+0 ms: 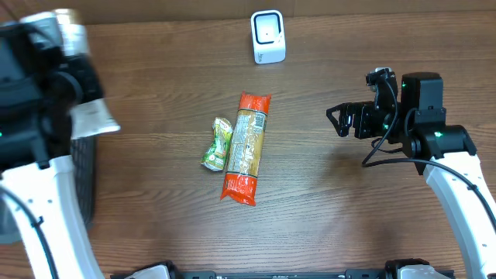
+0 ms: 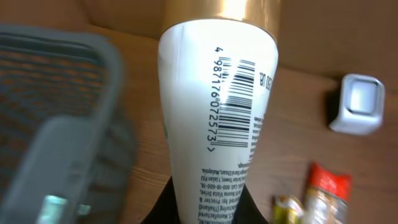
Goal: Scan the item barcode
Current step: 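Grasp the white gold-capped bottle with the left gripper and lift, then lower the white bottle onto the table beside the tea pouch, then reach the left gripper into the basket and grasp the mint-green packet, then carry the mint-green packet out and set it left of the bottle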
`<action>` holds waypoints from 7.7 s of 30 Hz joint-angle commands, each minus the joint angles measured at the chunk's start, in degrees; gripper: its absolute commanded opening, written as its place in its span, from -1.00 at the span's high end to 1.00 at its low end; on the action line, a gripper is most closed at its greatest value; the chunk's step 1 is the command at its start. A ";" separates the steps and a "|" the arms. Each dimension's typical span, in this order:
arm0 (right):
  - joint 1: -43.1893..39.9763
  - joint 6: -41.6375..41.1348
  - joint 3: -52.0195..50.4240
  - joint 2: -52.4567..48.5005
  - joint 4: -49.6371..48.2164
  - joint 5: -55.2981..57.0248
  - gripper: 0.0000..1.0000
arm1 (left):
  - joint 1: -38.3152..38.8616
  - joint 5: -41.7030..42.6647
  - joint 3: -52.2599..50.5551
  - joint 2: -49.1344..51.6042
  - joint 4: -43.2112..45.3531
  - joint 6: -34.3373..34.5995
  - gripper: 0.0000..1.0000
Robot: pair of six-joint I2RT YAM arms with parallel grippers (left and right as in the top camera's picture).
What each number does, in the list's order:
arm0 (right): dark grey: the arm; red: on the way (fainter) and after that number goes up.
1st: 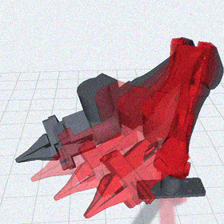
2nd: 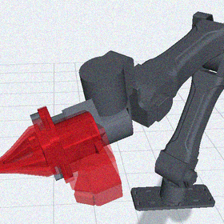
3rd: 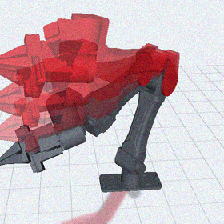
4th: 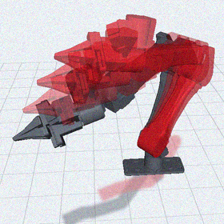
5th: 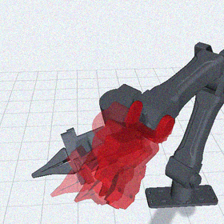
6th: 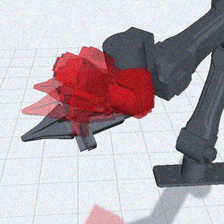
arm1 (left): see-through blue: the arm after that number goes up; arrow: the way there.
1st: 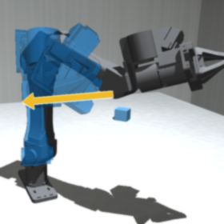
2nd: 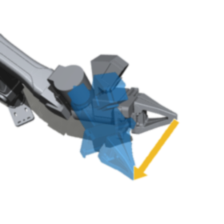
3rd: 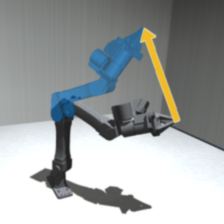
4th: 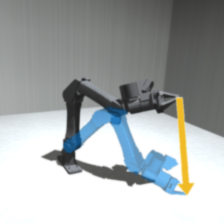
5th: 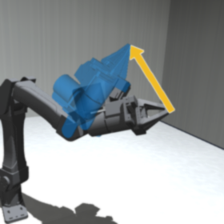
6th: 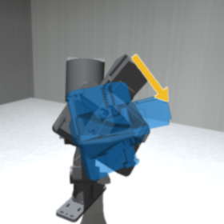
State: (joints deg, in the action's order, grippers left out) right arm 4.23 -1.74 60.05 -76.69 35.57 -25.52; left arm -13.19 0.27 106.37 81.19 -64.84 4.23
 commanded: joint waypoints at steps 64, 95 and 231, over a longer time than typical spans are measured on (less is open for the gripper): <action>0.26 0.09 1.42 0.04 0.09 -0.28 -1.00 | 20.76 5.88 -52.98 9.33 37.13 9.03 -0.37; 0.26 0.11 1.42 0.04 0.96 -0.24 -1.00 | -27.67 -2.10 4.59 2.91 -14.71 10.97 -1.00; 0.26 0.09 0.66 0.00 0.76 3.58 -1.00 | 12.90 -0.04 -17.38 34.67 6.01 8.04 -0.99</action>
State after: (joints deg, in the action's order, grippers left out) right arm 4.21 -1.72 60.05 -76.69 36.67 -22.06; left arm -0.62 -1.30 87.37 117.25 -58.02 10.85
